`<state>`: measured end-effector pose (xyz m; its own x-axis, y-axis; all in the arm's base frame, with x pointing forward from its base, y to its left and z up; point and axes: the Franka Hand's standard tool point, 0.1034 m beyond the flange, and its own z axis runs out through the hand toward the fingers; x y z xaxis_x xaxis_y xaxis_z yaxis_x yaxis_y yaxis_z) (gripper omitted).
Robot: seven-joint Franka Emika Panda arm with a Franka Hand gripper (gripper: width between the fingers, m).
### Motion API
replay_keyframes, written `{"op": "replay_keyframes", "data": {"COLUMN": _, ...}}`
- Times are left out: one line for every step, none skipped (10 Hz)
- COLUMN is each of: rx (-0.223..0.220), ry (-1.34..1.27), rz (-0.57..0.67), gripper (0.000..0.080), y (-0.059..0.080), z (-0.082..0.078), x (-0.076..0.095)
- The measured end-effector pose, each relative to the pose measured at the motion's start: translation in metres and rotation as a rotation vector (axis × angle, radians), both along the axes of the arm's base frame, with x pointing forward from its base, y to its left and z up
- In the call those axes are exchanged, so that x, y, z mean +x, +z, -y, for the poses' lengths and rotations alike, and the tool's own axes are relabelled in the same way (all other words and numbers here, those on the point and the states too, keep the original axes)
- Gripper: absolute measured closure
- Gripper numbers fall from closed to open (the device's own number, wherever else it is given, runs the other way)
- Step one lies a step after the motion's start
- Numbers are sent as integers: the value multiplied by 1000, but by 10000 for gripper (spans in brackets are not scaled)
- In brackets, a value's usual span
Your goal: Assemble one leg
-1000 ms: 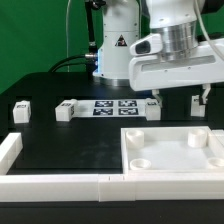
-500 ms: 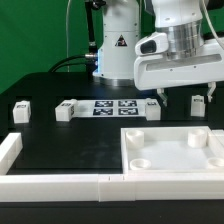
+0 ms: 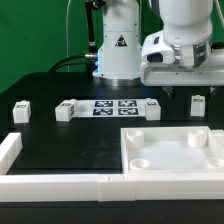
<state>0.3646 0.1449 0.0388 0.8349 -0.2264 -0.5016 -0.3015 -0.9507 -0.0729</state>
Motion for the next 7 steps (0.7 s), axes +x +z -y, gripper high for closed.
{"op": "replay_keyframes", "data": {"rx": 19, "ry": 13, "rz": -104, "gripper": 151, "y": -1, "z": -3, "x": -11}}
{"op": "replay_keyframes", "data": {"rx": 40, "ry": 18, "rz": -193, "gripper": 151, "y": -5, "z": -4, "x": -17}}
{"op": "replay_keyframes", "data": {"rx": 63, "ry": 30, "rz": -241, "gripper": 151, "y": -10, "z": -4, "x": -19}}
{"op": "replay_keyframes", "data": {"rx": 90, "ry": 40, "rz": -313, "gripper": 151, "y": -12, "z": -6, "x": -26}}
{"op": "replay_keyframes", "data": {"rx": 93, "ry": 44, "rz": -322, "gripper": 151, "y": -17, "z": -9, "x": -29}}
{"op": "replay_keyframes", "data": {"rx": 89, "ry": 51, "rz": -312, "gripper": 151, "y": -19, "z": -13, "x": -31}}
{"op": "replay_keyframes", "data": {"rx": 87, "ry": 61, "rz": -313, "gripper": 151, "y": -20, "z": -16, "x": -34}}
